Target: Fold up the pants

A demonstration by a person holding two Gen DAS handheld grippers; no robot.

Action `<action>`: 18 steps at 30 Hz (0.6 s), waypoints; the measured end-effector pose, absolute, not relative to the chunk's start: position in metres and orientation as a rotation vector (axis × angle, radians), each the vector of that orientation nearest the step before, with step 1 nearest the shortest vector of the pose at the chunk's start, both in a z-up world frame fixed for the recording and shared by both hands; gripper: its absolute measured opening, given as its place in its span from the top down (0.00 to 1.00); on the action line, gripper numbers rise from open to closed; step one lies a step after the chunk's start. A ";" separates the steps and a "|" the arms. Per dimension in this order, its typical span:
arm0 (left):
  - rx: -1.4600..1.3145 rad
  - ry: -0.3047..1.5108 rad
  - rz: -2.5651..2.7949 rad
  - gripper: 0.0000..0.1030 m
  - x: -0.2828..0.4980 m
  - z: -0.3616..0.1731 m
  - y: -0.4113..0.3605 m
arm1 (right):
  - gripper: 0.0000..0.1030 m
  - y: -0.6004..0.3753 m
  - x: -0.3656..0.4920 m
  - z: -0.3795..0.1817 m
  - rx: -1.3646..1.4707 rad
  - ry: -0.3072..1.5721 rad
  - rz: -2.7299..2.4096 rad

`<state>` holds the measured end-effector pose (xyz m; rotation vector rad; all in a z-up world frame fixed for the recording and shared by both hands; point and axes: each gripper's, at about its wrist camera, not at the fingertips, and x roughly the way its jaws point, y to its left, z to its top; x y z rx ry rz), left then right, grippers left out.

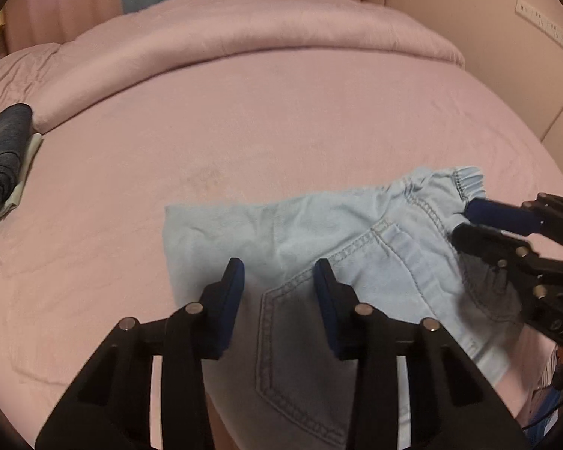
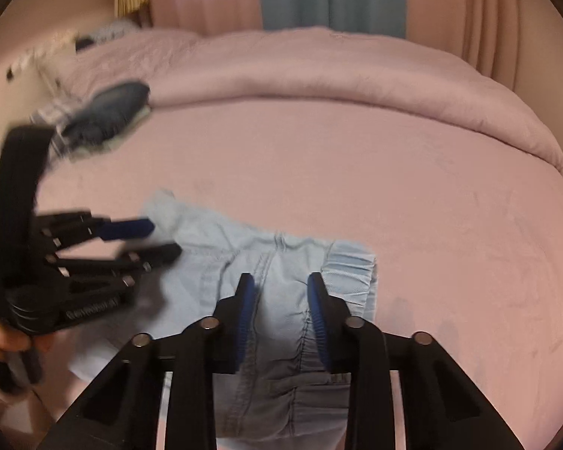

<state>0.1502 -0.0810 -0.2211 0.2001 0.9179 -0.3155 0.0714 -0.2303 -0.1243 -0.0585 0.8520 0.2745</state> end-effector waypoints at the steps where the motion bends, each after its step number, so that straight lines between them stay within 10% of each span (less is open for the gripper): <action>1: 0.209 0.927 -0.313 0.63 0.152 -0.225 -0.083 | 0.72 -0.232 0.074 -0.132 -0.052 0.885 0.279; 18: 0.184 0.930 -0.301 0.63 0.148 -0.221 -0.085 | 0.73 -0.211 0.034 -0.123 -0.035 0.874 0.370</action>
